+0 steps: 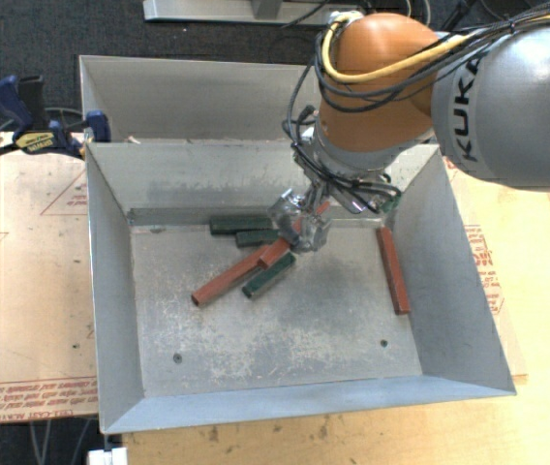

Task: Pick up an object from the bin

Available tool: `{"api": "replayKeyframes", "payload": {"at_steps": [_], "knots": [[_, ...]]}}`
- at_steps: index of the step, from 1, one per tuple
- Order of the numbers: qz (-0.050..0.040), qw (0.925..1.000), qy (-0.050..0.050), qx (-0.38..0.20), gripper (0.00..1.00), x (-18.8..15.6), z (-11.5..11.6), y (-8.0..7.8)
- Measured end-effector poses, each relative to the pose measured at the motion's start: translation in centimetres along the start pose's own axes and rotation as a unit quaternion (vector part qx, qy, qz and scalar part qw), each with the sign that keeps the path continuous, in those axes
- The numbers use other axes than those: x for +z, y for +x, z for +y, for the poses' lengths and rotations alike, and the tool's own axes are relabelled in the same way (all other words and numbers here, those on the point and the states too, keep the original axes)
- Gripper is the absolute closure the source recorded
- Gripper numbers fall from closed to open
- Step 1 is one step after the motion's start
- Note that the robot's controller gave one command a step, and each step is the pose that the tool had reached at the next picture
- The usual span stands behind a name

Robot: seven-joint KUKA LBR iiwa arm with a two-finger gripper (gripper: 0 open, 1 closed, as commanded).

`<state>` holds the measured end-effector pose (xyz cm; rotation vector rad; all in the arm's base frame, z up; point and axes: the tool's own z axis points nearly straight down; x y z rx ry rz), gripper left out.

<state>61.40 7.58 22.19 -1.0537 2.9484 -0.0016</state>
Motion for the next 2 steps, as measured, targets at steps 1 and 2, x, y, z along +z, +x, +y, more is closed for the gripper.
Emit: {"api": "replayKeyframes", "payload": {"at_steps": [1,2], "knots": [[0.0037,0.9992,-0.003,-0.039,1.0,6.9,0.0,-5.4],[-0.0003,0.9986,0.0,-0.052,1.0,-0.3,0.4,-5.4]]}}
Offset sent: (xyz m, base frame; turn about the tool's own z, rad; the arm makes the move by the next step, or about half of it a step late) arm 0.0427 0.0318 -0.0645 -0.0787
